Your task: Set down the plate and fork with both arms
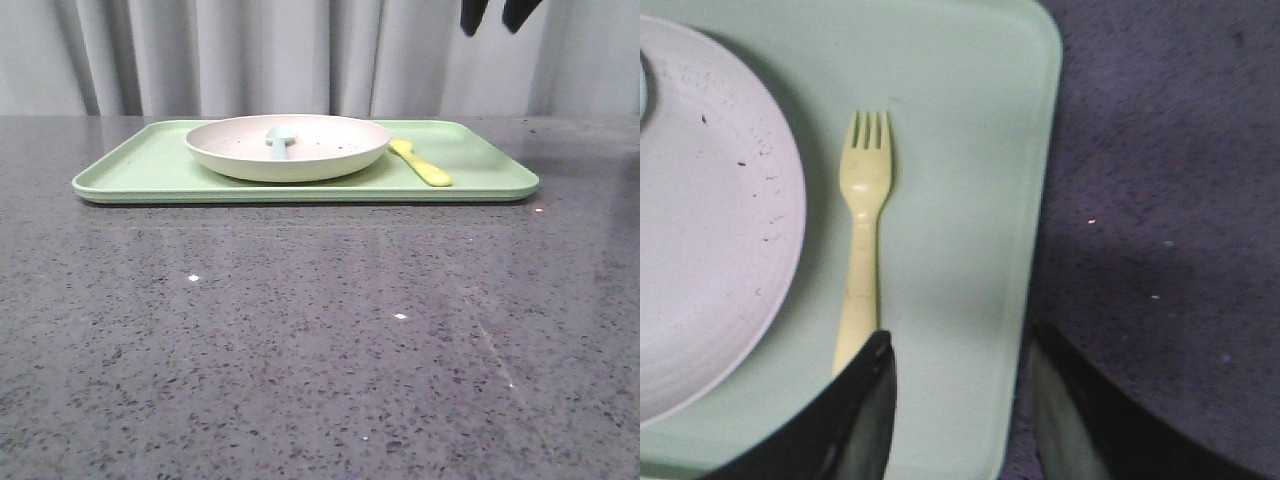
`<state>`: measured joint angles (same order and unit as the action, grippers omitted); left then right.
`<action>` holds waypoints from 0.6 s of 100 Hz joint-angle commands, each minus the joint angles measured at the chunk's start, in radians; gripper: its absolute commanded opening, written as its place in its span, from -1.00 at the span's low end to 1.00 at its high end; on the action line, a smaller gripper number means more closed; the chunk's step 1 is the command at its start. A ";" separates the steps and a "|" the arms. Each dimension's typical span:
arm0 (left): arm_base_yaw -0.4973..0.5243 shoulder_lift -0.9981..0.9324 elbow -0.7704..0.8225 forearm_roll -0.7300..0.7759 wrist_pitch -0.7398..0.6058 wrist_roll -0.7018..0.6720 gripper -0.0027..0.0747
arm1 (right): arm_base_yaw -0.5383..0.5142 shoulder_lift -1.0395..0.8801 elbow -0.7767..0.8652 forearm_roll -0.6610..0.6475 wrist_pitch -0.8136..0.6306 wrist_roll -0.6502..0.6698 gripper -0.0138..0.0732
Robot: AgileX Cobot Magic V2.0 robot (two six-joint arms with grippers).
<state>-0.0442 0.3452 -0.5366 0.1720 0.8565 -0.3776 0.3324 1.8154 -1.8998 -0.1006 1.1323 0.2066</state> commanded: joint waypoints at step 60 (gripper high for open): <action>0.002 0.009 -0.027 0.002 -0.059 -0.010 0.33 | -0.012 -0.742 0.651 -0.131 -0.248 -0.053 0.08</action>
<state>-0.0442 0.3452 -0.5366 0.1720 0.8565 -0.3776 0.3324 1.1726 -1.3276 -0.2026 0.9868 0.1606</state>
